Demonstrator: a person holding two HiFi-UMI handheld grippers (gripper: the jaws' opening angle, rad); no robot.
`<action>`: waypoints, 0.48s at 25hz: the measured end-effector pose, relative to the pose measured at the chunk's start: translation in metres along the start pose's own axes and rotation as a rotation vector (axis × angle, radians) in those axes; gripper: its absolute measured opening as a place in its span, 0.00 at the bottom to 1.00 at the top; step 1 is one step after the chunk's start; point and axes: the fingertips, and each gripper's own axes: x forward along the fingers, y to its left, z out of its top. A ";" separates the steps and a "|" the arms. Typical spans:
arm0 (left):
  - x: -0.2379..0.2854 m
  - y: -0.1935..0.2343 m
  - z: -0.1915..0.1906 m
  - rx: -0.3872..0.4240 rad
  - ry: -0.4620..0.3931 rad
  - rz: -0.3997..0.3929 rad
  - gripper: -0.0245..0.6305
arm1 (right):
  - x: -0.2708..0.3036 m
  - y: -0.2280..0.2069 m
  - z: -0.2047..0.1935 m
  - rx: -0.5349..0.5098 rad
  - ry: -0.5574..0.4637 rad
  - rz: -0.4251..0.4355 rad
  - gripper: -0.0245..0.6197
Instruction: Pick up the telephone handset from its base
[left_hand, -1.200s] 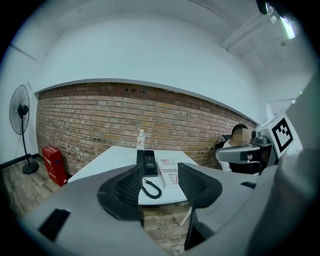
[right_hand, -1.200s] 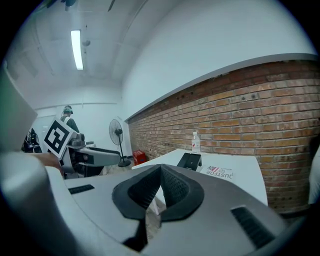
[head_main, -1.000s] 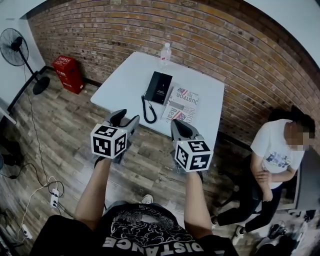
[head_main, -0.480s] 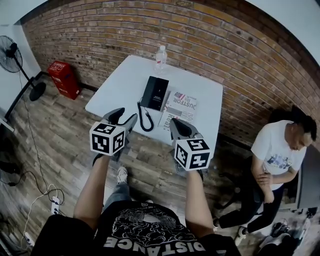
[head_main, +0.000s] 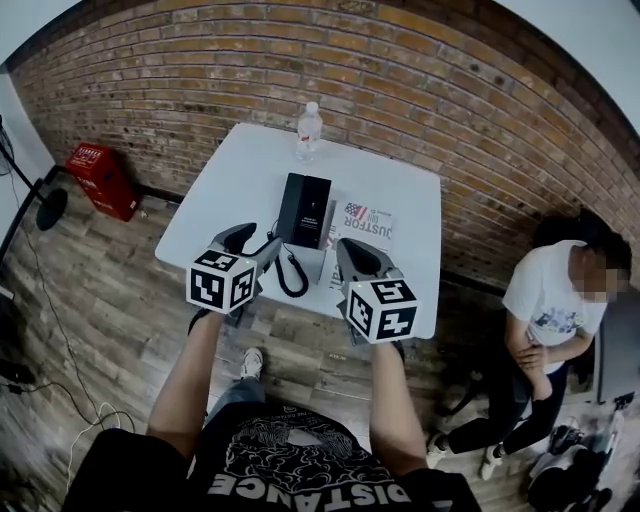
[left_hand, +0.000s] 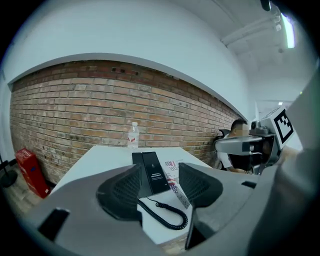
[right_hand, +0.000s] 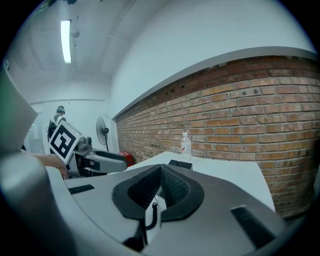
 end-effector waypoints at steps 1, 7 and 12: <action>0.007 0.005 0.001 0.002 0.006 -0.016 0.37 | 0.007 -0.002 0.002 0.001 0.001 -0.011 0.04; 0.042 0.034 0.006 -0.015 0.034 -0.114 0.37 | 0.045 -0.009 0.013 0.012 0.015 -0.066 0.04; 0.067 0.053 0.000 -0.078 0.069 -0.221 0.37 | 0.068 -0.014 0.016 0.024 0.029 -0.116 0.04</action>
